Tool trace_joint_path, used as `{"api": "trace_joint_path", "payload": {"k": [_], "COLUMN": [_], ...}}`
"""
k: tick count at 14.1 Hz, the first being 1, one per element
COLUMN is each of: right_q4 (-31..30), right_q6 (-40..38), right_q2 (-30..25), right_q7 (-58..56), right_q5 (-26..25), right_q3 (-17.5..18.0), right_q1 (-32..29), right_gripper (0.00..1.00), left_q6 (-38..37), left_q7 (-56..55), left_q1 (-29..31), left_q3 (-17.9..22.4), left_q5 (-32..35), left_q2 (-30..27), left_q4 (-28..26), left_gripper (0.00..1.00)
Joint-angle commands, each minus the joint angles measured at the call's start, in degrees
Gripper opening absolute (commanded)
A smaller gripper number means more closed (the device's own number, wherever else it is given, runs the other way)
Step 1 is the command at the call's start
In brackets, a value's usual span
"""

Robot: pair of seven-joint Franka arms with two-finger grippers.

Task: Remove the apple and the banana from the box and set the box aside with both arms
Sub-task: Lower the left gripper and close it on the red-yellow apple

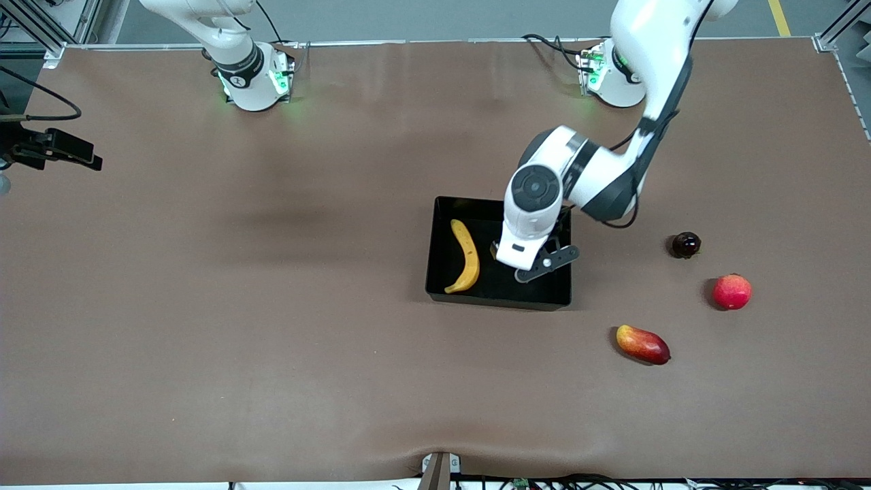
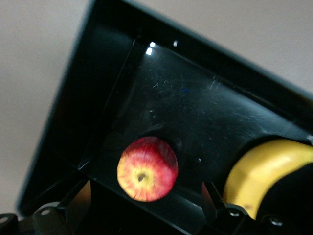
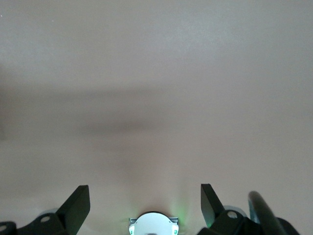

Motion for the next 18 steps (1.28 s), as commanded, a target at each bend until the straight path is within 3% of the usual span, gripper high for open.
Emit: {"api": "trace_joint_path", "payload": {"k": [1, 3, 6, 7, 8, 9, 14, 18], "right_q4": [1.26, 1.26, 1.35, 1.35, 1.35, 1.35, 1.62, 1.62], "right_q6": [-0.55, -0.46, -0.46, -0.46, -0.54, -0.46, -0.54, -0.46], "right_q2": [0.68, 0.94, 1.99, 2.00, 2.00, 2.00, 2.17, 2.26], "right_q7": [0.45, 0.45, 0.45, 0.45, 0.36, 0.36, 0.27, 0.36], "right_q5": [1.37, 1.90, 1.81, 1.81, 1.81, 1.81, 1.81, 1.81], "right_q3": [0.57, 0.48, 0.48, 0.48, 0.48, 0.48, 0.48, 0.48], "right_q1": [-1.02, -1.20, -1.20, -1.20, -1.20, -1.20, -1.20, -1.20], "right_gripper": [1.00, 1.00, 1.00, 1.00, 1.00, 1.00, 1.00, 1.00], "left_q6": [4.73, 8.88, 8.80, 7.32, 5.04, 3.89, -3.31, -8.77], "left_q7": [-2.14, -3.37, -3.91, -3.64, -3.64, -3.55, -0.66, 11.96], "left_q1": [-0.49, 0.04, -0.31, -0.31, -0.49, -0.66, 0.30, 8.36], "left_q3": [0.35, 0.26, 0.35, 0.35, 0.26, 0.26, 0.79, 0.53], "left_q5": [3.19, 3.29, 3.46, 3.64, 3.64, 3.64, 3.64, 3.03], "left_q2": [1.58, 3.33, 3.78, 3.26, 2.99, 2.64, -2.97, -9.47], "left_q4": [-2.46, -4.14, -5.98, -5.99, -5.38, -4.76, 0.85, 5.96], "left_gripper": [1.00, 1.00, 1.00, 0.75, 0.35, 0.02, 0.00, 0.00]}}
